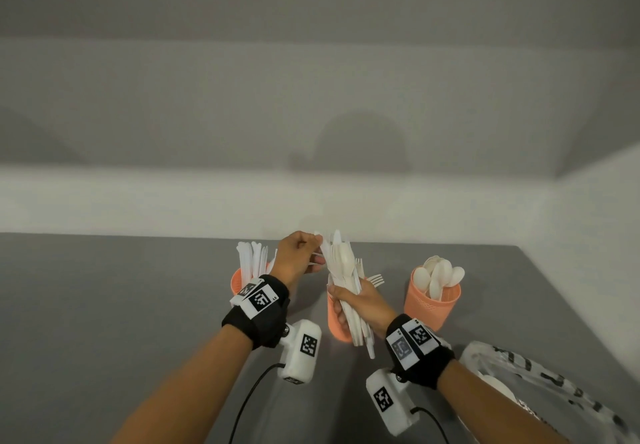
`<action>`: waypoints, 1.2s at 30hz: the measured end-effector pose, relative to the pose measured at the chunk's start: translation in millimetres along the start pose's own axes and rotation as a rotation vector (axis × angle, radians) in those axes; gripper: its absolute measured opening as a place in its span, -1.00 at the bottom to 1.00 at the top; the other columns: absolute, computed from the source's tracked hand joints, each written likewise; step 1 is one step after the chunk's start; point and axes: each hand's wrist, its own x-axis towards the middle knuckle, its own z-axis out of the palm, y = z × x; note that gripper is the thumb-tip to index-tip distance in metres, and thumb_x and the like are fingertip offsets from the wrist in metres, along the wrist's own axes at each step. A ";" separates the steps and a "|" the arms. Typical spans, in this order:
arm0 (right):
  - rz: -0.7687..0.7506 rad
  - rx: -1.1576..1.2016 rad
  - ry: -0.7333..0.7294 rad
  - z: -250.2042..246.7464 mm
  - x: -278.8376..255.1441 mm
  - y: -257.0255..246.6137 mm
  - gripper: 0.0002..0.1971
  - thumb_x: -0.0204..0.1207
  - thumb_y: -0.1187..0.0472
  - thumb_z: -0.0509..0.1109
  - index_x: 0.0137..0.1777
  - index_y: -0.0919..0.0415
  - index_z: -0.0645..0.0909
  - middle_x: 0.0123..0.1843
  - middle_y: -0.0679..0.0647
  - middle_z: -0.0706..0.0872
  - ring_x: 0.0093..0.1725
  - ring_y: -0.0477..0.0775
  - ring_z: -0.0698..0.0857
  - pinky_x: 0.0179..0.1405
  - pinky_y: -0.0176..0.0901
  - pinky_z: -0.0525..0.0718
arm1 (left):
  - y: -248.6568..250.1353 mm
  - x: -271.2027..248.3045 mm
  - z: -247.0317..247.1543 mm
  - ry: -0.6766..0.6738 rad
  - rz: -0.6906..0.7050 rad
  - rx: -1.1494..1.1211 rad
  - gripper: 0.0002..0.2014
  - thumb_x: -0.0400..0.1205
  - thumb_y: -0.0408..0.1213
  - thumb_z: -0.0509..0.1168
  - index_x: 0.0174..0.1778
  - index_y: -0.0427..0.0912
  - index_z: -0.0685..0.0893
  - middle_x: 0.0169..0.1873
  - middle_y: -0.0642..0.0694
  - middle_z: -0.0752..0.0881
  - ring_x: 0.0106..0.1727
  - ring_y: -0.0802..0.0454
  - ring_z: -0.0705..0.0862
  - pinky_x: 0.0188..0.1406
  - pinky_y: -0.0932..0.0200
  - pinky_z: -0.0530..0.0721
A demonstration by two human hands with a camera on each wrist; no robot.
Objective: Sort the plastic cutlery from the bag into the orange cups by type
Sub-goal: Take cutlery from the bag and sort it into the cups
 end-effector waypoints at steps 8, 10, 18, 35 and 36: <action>-0.038 -0.069 -0.009 -5.9 -3.2 1.6 -0.86 0.59 0.28 0.32 -0.19 0.29 0.52 -0.60 0.03 0.58 -0.70 -0.03 0.47 -0.67 -0.26 0.50 | 15.2 12.5 -4.3 0.268 0.077 -0.190 -0.84 0.77 -0.20 -0.10 0.05 -0.19 0.31 -0.43 -0.13 0.59 -0.59 0.10 0.65 -0.38 0.17 0.67; -0.075 -0.112 0.020 -5.9 -4.3 1.8 -0.83 0.58 0.32 0.31 -0.25 0.28 0.48 -0.62 0.03 0.51 -0.72 -0.05 0.43 -0.68 -0.28 0.46 | 19.4 18.5 -7.4 0.320 0.070 -0.234 -0.81 0.75 -0.23 -0.06 -0.05 -0.15 0.42 -0.45 -0.07 0.44 -0.63 0.16 0.50 -0.57 0.31 0.54; -0.051 -0.126 0.051 -6.2 -3.9 -4.9 -0.83 0.54 0.41 0.28 -0.24 0.19 0.47 -0.65 -0.02 0.49 -0.74 -0.10 0.39 -0.71 -0.36 0.41 | 12.5 1.5 -2.3 -0.062 -0.006 0.018 -0.93 0.61 -0.34 0.30 -0.04 -0.20 0.67 -0.40 0.00 0.46 -0.49 0.15 0.29 -0.61 0.42 0.32; -0.014 0.007 -0.025 -11.2 -2.0 -4.5 -0.76 0.61 0.20 0.29 -0.29 0.22 0.49 -0.62 -0.04 0.51 -0.73 -0.12 0.38 -0.72 -0.35 0.40 | -11.2 6.7 0.6 -0.024 -0.098 -0.153 -0.83 0.65 -0.24 0.26 -0.22 -0.24 0.59 -0.49 -0.03 0.50 -0.61 0.22 0.35 -0.67 0.40 0.34; -0.023 -0.009 -0.026 -10.4 -1.5 -4.8 -0.76 0.62 0.21 0.29 -0.30 0.23 0.48 -0.63 -0.04 0.50 -0.73 -0.12 0.37 -0.73 -0.35 0.40 | -14.9 4.6 2.8 -0.042 -0.106 -0.158 -0.83 0.64 -0.26 0.26 -0.21 -0.27 0.62 -0.51 -0.02 0.50 -0.61 0.22 0.35 -0.67 0.40 0.33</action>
